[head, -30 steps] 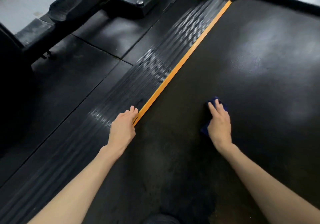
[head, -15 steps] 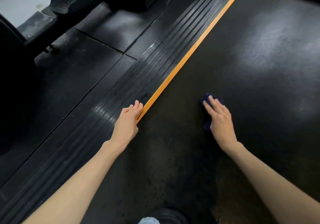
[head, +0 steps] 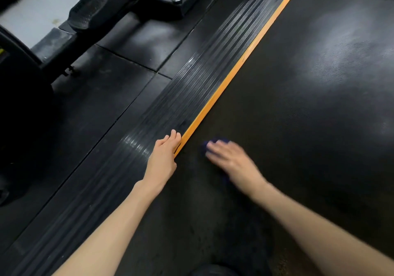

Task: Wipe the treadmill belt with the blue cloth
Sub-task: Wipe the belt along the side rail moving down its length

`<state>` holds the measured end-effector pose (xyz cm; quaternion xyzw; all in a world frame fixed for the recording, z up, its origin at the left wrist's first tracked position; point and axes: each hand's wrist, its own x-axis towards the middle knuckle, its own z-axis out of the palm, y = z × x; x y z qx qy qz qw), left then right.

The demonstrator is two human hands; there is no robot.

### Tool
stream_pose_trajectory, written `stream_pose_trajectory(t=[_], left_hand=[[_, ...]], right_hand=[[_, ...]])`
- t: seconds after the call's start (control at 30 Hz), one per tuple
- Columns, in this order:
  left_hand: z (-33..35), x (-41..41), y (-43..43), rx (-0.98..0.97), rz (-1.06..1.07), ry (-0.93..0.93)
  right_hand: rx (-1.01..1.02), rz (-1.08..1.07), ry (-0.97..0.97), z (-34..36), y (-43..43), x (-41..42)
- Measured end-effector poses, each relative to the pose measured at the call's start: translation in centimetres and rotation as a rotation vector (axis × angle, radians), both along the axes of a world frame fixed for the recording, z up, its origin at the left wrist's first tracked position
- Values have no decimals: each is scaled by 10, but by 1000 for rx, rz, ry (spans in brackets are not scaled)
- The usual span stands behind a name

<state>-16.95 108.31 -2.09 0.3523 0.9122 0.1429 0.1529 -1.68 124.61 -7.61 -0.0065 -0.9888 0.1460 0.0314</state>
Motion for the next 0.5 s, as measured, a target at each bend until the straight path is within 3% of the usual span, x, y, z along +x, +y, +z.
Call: stream_pose_trajectory(t=[0.1,0.23,0.3,0.4,0.5], left_hand=[[3,-4,-2,-47,-41,-6],[2,-4,0,-38,-42,-15],[-2,-3,1,-37,-31,-9],[-5,-2,3,-52,-32,19],[-4,-3,3,-43,-21,15]], right_hand=[[61,-251,-12,10,52,-15],[-89,-557,-1,16,32,-40],[-79,-407,32,11,-9,-43],[-69,-5,-35,10,-78,-24],[24,302,-43,5,-83,-7]])
